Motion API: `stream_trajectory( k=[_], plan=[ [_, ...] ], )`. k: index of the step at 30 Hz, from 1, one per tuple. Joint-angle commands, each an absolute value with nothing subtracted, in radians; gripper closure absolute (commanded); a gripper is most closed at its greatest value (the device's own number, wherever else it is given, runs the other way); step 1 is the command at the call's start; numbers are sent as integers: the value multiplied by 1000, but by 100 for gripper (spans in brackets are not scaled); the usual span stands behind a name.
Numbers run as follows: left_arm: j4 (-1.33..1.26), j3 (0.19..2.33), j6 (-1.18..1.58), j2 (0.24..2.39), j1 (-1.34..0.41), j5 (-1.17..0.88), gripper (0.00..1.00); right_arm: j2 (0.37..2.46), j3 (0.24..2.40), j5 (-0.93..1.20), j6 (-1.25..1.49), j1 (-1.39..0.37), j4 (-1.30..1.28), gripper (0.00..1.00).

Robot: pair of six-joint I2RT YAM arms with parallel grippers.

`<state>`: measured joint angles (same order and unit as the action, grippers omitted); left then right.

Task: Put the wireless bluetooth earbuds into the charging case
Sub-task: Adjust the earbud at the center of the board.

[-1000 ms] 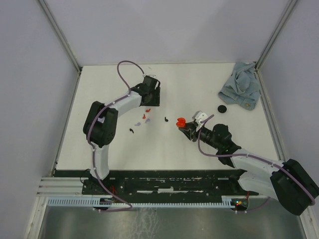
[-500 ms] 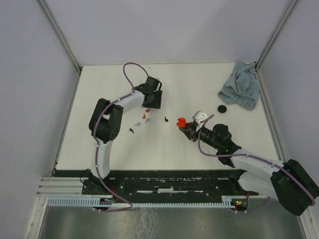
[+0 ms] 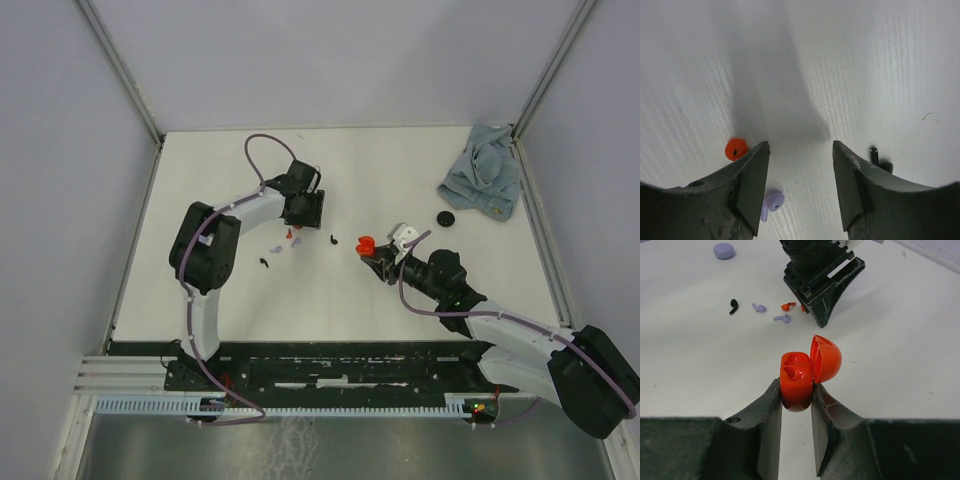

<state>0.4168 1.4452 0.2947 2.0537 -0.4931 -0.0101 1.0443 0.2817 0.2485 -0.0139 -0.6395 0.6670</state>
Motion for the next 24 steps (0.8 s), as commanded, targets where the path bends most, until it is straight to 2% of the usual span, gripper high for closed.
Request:
stream_trajectory(
  k=[1,6,10,20,24],
  plan=[
    [474,1430,287,2012,-499,-36,40,1022,293,232,-23,-640,686,91],
    [490,1442,287,1958,-497,-20,40,1020,295,232,-23,-640,682,91],
    [525,1457,301,1937,-491,75,40,1015,294,231,-23,-641,677,91],
    [582,1526,316,1993,-464,199,40,1012,296,229,-26,-640,671,91],
    [583,1559,305,2028,-455,211,44,1012,296,228,-26,-640,669,91]
  ],
)
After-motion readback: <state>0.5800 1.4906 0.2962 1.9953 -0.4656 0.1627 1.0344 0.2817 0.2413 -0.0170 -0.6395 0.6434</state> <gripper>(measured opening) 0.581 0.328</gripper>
